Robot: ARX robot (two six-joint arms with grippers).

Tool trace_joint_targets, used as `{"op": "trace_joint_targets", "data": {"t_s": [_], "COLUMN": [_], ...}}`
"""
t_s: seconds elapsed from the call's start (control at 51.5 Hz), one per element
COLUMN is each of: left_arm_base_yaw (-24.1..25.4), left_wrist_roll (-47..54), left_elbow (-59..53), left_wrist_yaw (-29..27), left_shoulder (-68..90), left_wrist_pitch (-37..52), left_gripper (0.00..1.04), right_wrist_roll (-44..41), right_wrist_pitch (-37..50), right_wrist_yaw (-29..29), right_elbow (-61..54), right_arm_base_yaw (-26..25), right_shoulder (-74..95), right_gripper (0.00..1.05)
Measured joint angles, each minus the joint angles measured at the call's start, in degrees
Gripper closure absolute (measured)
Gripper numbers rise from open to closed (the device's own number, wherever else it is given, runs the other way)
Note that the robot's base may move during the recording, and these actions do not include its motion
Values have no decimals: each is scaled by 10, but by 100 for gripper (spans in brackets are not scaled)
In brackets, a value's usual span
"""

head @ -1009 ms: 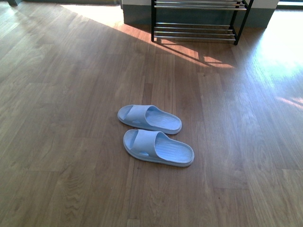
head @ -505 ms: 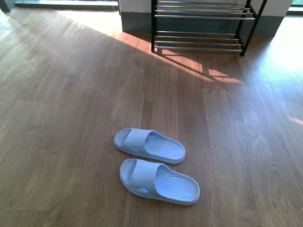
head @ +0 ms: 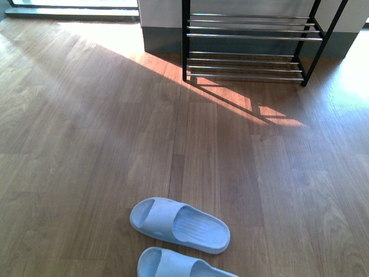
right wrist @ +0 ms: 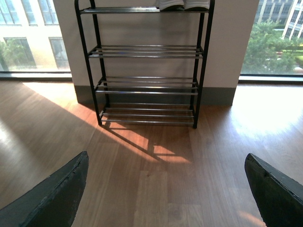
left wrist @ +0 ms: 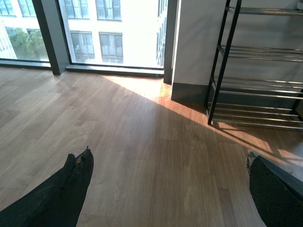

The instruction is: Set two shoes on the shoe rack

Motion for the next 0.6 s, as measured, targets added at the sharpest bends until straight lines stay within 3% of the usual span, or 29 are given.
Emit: {"op": "trace_joint_targets", "data": {"t_s": [0.388,0.446,0.602], "left_arm_base_yaw": [0,0,0], "left_wrist_roll": [0,0,0], "left_elbow": [0,0,0], "left_wrist_yaw": [0,0,0], "left_shoulder": [0,0,0], "left_wrist_pitch": [0,0,0], "left_gripper": [9,9,9], "right_wrist_roll": [-6,-20,-46], "right_wrist_pitch": [6,83,285], "right_wrist_yaw": [-9,-60,-132], "right_elbow": [0,1,52], "right_arm_base_yaw": [-4,-24,-60], "right_shoulder": [7,66,388], "right_gripper": [9,9,9]}}
